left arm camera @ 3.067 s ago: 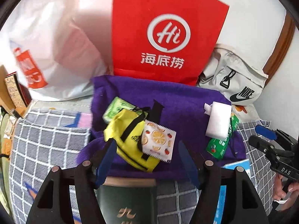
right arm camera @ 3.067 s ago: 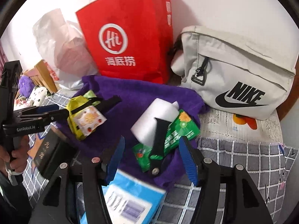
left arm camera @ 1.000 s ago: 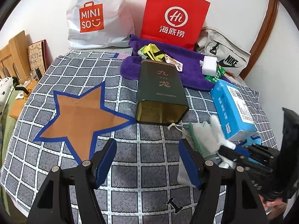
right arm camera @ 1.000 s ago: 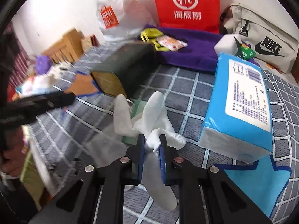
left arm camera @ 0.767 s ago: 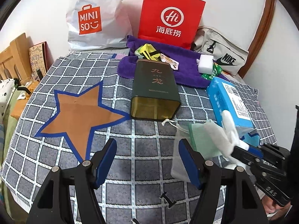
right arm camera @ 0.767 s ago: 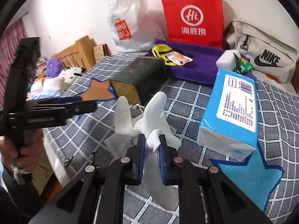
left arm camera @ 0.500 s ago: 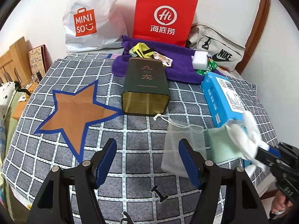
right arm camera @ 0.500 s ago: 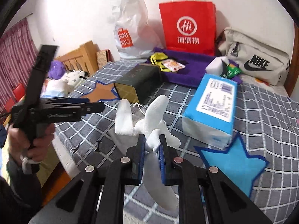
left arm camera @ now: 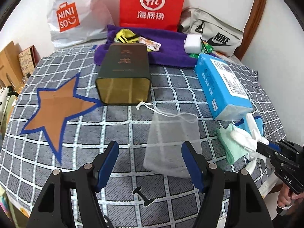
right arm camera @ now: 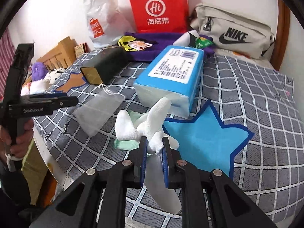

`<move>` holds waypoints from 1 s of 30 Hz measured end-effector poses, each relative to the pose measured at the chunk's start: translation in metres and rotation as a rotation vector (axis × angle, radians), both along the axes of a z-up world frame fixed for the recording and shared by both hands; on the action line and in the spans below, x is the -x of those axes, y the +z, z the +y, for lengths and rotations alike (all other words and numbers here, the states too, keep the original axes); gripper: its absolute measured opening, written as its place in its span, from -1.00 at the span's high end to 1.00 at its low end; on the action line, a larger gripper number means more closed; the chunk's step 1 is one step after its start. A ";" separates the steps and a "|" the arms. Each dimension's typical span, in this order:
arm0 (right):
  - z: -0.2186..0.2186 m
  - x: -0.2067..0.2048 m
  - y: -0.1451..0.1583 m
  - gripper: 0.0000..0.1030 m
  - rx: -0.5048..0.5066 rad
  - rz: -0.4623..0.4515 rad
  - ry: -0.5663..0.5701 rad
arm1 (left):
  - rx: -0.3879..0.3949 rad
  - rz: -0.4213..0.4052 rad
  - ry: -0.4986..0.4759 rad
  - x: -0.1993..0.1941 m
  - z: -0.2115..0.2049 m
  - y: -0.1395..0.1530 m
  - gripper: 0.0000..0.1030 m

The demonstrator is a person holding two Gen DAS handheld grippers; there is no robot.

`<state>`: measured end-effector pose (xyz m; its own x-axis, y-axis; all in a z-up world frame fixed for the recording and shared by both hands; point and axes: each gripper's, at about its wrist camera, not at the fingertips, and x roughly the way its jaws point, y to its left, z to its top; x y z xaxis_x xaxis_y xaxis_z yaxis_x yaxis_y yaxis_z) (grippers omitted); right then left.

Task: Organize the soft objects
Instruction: 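Lift the gloves with the right tool while the left tool moves over the white mesh bag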

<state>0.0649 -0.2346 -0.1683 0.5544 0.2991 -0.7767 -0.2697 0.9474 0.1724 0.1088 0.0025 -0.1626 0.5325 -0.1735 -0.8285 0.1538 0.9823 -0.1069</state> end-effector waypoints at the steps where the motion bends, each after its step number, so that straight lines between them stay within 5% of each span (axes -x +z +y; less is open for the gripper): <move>1: -0.001 0.000 -0.001 0.63 -0.003 0.000 -0.001 | 0.001 0.009 0.001 -0.002 -0.001 -0.003 -0.30; 5: -0.001 -0.001 -0.002 0.39 -0.028 -0.013 0.020 | 0.002 0.050 -0.011 -0.011 -0.010 -0.017 -0.30; 7: 0.000 -0.002 -0.003 -0.04 -0.024 -0.025 0.021 | -0.002 0.066 -0.023 -0.014 -0.014 -0.024 -0.33; 16: 0.012 -0.012 -0.014 -0.59 -0.086 -0.010 0.056 | 0.033 0.063 -0.079 -0.021 -0.030 -0.032 -0.74; 24: 0.014 -0.018 -0.032 -0.60 -0.075 0.002 0.039 | -0.105 -0.009 -0.113 -0.024 -0.056 -0.041 -0.81; 30: 0.014 -0.024 -0.035 -0.63 -0.094 0.009 0.019 | -0.119 0.005 -0.123 -0.028 -0.060 -0.042 -0.91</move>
